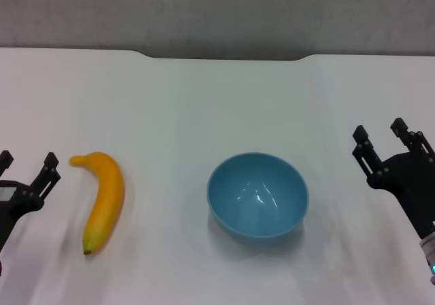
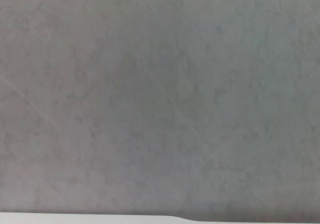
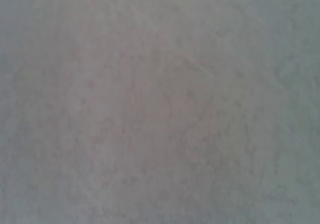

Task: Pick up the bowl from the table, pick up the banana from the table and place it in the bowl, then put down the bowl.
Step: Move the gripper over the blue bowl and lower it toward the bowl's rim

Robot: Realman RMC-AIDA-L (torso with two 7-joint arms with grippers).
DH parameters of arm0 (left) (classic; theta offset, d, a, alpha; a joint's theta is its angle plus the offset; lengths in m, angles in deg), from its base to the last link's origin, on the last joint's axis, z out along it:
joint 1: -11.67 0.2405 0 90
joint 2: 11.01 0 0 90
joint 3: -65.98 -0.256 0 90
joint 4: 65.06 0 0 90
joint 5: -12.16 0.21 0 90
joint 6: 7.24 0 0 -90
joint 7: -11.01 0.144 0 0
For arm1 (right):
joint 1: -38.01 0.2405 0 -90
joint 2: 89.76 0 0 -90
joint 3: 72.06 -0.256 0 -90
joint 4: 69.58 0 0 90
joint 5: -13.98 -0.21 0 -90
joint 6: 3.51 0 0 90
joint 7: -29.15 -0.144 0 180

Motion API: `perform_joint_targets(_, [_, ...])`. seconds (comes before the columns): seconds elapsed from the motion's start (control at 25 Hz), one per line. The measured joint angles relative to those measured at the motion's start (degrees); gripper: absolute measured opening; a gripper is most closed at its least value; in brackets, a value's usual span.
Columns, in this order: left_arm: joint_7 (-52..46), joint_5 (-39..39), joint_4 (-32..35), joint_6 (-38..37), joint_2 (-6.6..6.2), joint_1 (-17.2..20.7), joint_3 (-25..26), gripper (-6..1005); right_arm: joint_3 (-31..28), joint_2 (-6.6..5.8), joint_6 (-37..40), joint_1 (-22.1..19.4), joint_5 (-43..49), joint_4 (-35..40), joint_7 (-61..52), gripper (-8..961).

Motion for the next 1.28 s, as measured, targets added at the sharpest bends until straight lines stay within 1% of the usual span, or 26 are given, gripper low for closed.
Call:
perform_joint_targets(0.04, [0.0,-0.1,0.0,0.0,0.01,0.0,0.1,862,-0.3,-0.04,-0.5,0.2,-0.1,-0.5,-3.4,681])
perform_joint_targets(0.36, [-0.3,-1.8,0.1,-0.4,0.02,-0.2,-0.2,862,-0.4,-0.16,-0.1,1.7,0.3,-3.8,-11.4,680])
perform_joint_targets(0.6, [-1.2,-2.4,0.0,-0.5,0.10,-0.2,-0.2,862,-0.5,-0.02,0.9,2.1,0.3,-3.8,-11.9,679])
perform_joint_targets(0.72, [-3.7,-3.0,0.0,-2.3,0.08,-0.3,-0.2,862,-0.2,-0.09,-1.2,2.7,0.4,-3.1,-11.5,678])
perform_joint_targets(0.84, [-8.9,-2.7,-0.7,-4.3,-0.38,-0.4,-0.2,861,-0.3,-0.20,-3.1,2.8,0.4,-2.1,-11.4,678])
perform_joint_targets(0.88, [-11.0,-2.5,-1.2,-5.1,-0.64,-0.3,-0.4,861,-0.5,-0.49,-5.7,2.9,0.4,-0.2,-11.2,677])
perform_joint_targets(0.96, [-13.9,-1.9,-2.4,-6.7,-1.12,-0.1,-0.7,861,-0.7,-0.66,-7.1,2.9,0.4,0.6,-11.0,677])
perform_joint_targets(1.0, [-14.5,-1.1,-2.9,-7.5,-1.28,0.0,-0.6,862,-1.0,-0.99,-8.8,3.0,0.5,1.7,-10.6,676])
perform_joint_targets(1.04, [-14.9,0.0,-3.5,-8.5,-1.42,0.0,-0.5,862,-3.0,-1.96,-14.5,3.2,1.8,4.9,-9.4,676])
perform_joint_targets(1.08, [-15.0,1.1,-4.3,-9.6,-1.53,0.0,-0.3,862,-3.0,-1.96,-14.5,3.2,1.8,4.9,-9.4,676])
perform_joint_targets(1.12, [-15.2,2.6,-5.7,-11.2,-1.81,0.0,-0.1,863,-4.7,-2.54,-18.1,3.2,3.2,6.8,-8.7,675])
perform_joint_targets(1.16, [-15.4,3.9,-7.5,-13.6,-2.18,0.1,-0.1,863,-9.7,-3.88,-28.2,2.7,7.0,12.9,-6.7,675])
perform_joint_targets(1.2, [-15.6,5.0,-9.1,-15.5,-2.50,0.2,-0.1,863,-9.7,-3.88,-28.2,2.7,7.0,12.9,-6.7,675])
perform_joint_targets(1.28, [-16.2,7.2,-13.3,-20.6,-3.18,0.9,0.3,863,-15.6,-4.69,-39.2,1.5,10.7,19.5,-4.0,674])
